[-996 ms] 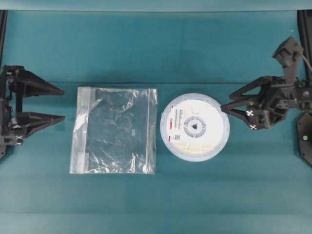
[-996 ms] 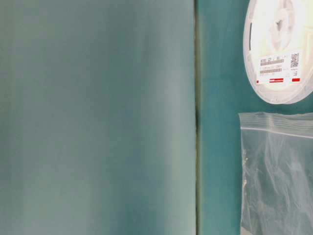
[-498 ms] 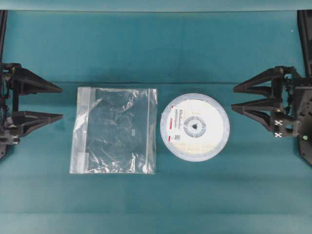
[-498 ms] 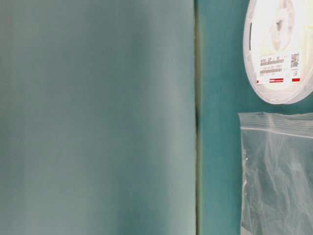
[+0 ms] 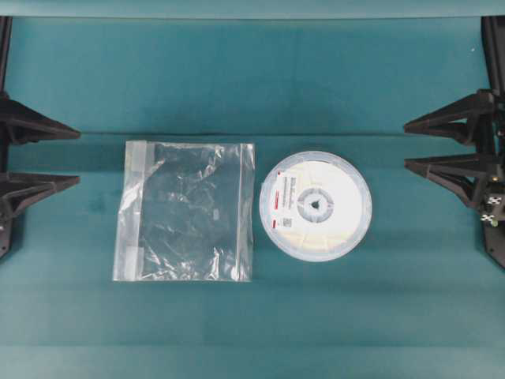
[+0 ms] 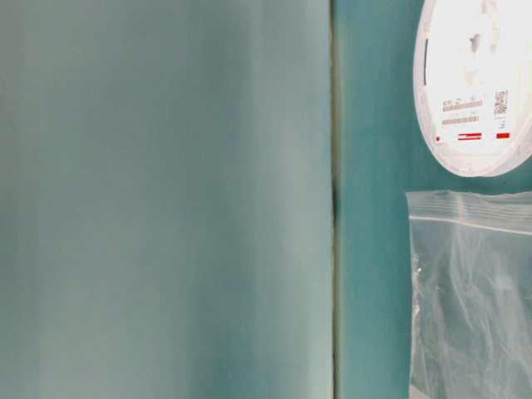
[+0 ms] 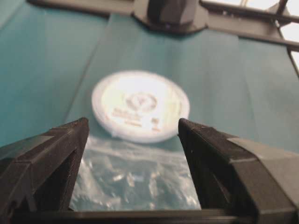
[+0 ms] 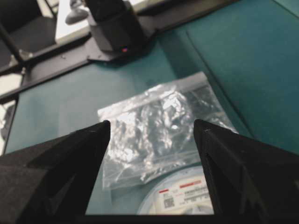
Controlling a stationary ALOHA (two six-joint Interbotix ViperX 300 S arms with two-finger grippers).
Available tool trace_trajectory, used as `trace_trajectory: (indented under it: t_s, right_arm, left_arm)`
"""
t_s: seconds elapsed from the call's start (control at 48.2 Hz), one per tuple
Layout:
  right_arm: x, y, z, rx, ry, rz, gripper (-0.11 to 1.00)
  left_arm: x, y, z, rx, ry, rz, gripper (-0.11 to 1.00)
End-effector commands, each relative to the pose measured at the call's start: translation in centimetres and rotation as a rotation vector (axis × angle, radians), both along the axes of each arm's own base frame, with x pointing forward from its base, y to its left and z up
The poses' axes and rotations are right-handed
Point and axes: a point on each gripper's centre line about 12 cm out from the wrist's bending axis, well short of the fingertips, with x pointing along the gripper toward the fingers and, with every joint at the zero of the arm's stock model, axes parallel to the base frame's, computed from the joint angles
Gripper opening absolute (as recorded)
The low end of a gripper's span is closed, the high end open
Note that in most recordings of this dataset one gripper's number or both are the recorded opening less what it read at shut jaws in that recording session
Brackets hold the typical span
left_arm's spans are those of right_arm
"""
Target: Take out the reel from the clear zip bag.
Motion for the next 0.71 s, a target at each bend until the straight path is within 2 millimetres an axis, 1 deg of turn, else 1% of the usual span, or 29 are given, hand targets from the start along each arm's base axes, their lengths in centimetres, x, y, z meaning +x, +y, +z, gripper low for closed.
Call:
trace_trajectory:
  t_s: [0.0,0.477,0.685]
  right_arm:
    - [-0.11,-0.01,0.5,-0.017,0.0,0.0,0.88]
    - [-0.28,-0.02,0.48,-0.018,0.008,-0.003,0.88]
    - [-0.42,-0.01,0.48,-0.019,0.005,-0.003,0.88]
  left_arm:
    - [0.02,-0.03,1.32,0.019,-0.038,-0.003,0.86]
    - [0.06,-0.02,1.15,0.014,-0.029,-0.003,0.86]
    - [-0.06,-0.03,1.41,0.013,-0.04,-0.002,0.86]
